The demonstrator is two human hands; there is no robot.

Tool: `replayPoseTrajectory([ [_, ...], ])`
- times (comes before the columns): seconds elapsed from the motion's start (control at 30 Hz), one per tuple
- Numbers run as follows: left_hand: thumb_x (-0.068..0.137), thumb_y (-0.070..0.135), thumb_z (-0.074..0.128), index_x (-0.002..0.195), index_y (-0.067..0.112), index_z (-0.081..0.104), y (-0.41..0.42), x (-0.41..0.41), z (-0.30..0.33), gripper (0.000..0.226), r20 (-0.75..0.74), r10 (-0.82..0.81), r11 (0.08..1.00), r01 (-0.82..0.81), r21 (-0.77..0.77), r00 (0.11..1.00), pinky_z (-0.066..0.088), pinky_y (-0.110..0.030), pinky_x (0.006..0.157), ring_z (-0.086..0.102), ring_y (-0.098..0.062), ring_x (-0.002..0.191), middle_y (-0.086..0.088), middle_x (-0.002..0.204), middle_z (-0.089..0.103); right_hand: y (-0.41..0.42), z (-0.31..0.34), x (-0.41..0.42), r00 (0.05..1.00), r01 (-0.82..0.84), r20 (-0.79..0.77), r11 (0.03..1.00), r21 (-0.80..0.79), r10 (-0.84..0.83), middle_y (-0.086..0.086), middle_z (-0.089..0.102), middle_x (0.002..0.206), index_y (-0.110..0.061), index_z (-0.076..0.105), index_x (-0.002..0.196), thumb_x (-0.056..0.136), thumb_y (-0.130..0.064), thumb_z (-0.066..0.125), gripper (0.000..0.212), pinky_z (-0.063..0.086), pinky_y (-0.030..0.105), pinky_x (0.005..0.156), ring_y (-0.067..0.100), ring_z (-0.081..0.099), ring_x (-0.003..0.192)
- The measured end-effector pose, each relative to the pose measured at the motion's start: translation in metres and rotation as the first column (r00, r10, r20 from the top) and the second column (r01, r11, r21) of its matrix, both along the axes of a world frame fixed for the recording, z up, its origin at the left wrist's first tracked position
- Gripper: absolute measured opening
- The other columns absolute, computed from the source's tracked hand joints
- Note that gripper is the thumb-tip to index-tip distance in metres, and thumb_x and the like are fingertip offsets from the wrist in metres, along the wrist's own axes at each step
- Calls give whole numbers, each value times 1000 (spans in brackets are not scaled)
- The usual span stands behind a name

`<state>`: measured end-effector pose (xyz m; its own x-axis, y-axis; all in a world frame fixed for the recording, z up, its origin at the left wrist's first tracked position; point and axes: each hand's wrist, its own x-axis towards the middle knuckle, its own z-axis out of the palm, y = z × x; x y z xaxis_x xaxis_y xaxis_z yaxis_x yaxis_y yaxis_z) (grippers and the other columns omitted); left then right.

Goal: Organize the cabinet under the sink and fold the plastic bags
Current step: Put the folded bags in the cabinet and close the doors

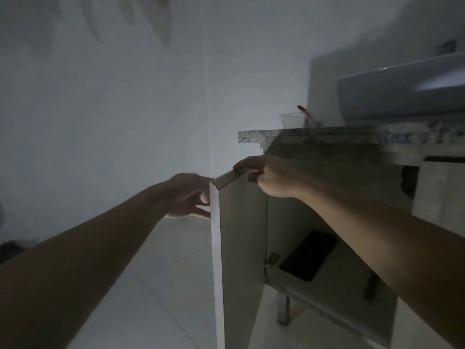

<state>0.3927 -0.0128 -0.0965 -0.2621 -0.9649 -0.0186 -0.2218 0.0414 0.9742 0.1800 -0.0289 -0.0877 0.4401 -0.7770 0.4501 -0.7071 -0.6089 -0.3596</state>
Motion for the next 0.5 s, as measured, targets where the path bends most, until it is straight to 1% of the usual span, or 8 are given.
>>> replayPoseTrajectory([
  [0.07, 76, -22, 34, 95, -2, 66, -3, -23, -5, 43, 31, 0, 1000, 1, -29, 1000, 55, -41, 76, 64, -26, 79, -9, 85, 70, 20, 2, -20, 994, -22, 113, 996, 91, 11, -5, 68, 117, -23, 67, 120, 99, -8, 46, 33, 54, 27, 81, 13, 66, 103],
  [0.13, 76, -27, 32, 110, 4, 67, -3, -43, -7, 58, 53, -44, 999, 45, -25, 998, 55, -43, 83, 66, -25, 96, -6, 107, 71, 44, 2, -39, 977, -49, 212, 983, 179, 10, 1, 70, 109, -18, 69, 116, 100, -14, 49, 26, 60, 35, 75, 16, 71, 90],
  [0.2, 75, -30, 29, 127, 8, 59, -2, -62, -6, 71, 85, -107, 993, 110, -35, 991, 53, -48, 91, 62, -24, 112, 2, 128, 63, 67, 1, -57, 954, -95, 298, 967, 235, 21, 6, 69, 110, -15, 70, 112, 100, -24, 52, 24, 60, 37, 73, 22, 72, 88],
  [0.23, 75, -31, 29, 134, 10, 54, 0, -72, -6, 76, 106, -126, 990, 131, -46, 986, 51, -49, 94, 60, -24, 116, 5, 134, 58, 79, 1, -66, 952, -87, 305, 966, 244, 9, 4, 68, 112, -16, 69, 112, 97, -33, 54, 28, 58, 35, 76, 22, 71, 92],
  [0.3, 75, -32, 29, 139, 14, 48, 4, -95, -6, 80, 153, -145, 984, 159, -82, 978, 49, -50, 96, 56, -25, 122, 6, 140, 51, 95, 1, -84, 974, -6, 221, 978, 206, -41, -3, 69, 112, -20, 67, 115, 89, -47, 59, 39, 51, 28, 85, 14, 66, 101],
  [0.37, 76, -32, 33, 137, 16, 50, 7, -119, -7, 80, 186, -133, 979, 158, -129, 974, 52, -47, 93, 54, -26, 125, 2, 145, 47, 104, -1, -100, 986, 80, 132, 988, 129, -97, -7, 70, 105, -22, 67, 112, 82, -43, 71, 37, 49, 25, 84, 10, 65, 97],
  [0.43, 77, -31, 38, 136, 17, 52, 9, -142, -8, 77, 202, -102, 973, 140, -184, 974, 55, -43, 86, 55, -25, 124, 1, 147, 45, 108, -4, -116, 980, 181, 79, 983, 30, -182, -7, 70, 102, -21, 66, 113, 81, -35, 76, 36, 52, 25, 75, 6, 66, 84],
  [0.5, 79, -28, 44, 136, 17, 52, 8, -163, -10, 74, 212, -78, 963, 129, -238, 974, 56, -40, 82, 56, -23, 122, -2, 148, 44, 109, -10, -132, 969, 227, 102, 974, -27, -223, -2, 69, 100, -16, 64, 117, 85, -28, 73, 36, 54, 19, 60, 6, 68, 66],
])
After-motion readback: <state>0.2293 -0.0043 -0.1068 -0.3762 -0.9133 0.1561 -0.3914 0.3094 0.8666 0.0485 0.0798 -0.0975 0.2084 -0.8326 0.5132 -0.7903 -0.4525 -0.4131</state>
